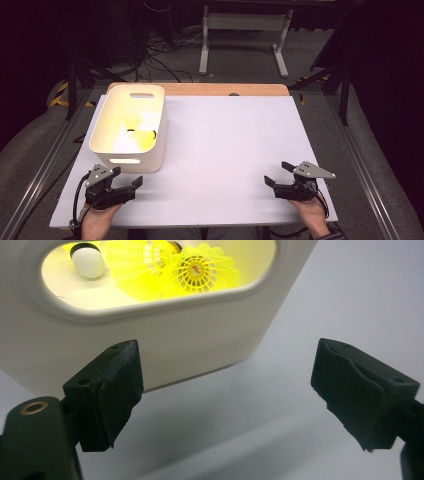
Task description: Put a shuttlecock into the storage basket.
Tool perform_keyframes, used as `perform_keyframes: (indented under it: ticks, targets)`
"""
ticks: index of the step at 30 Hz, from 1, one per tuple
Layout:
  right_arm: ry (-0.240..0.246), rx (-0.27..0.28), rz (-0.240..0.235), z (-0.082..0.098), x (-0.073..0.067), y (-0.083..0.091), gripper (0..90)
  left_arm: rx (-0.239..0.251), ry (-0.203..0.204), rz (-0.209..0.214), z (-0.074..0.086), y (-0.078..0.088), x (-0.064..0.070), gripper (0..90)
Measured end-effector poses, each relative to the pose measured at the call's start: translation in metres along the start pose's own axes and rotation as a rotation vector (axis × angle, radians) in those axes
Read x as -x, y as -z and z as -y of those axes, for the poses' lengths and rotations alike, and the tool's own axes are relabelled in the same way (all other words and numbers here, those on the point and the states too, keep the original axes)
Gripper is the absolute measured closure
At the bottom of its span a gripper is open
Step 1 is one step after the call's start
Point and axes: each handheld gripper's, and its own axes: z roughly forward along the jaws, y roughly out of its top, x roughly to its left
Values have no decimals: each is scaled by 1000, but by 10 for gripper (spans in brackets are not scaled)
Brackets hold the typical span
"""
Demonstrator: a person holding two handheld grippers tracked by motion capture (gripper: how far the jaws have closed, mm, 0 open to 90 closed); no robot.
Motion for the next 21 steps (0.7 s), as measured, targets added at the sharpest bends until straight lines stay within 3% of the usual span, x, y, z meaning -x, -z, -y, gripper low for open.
perform_keyframes:
  ticks: [9, 21]
  targets:
    - [-16, 33, 22, 0, 1, 5, 128, 10, 19, 24, 1, -1, -4, 114]
    - [-24, 39, 24, 0, 2, 5, 121, 27, 20, 23, 1, 1, -5, 102]
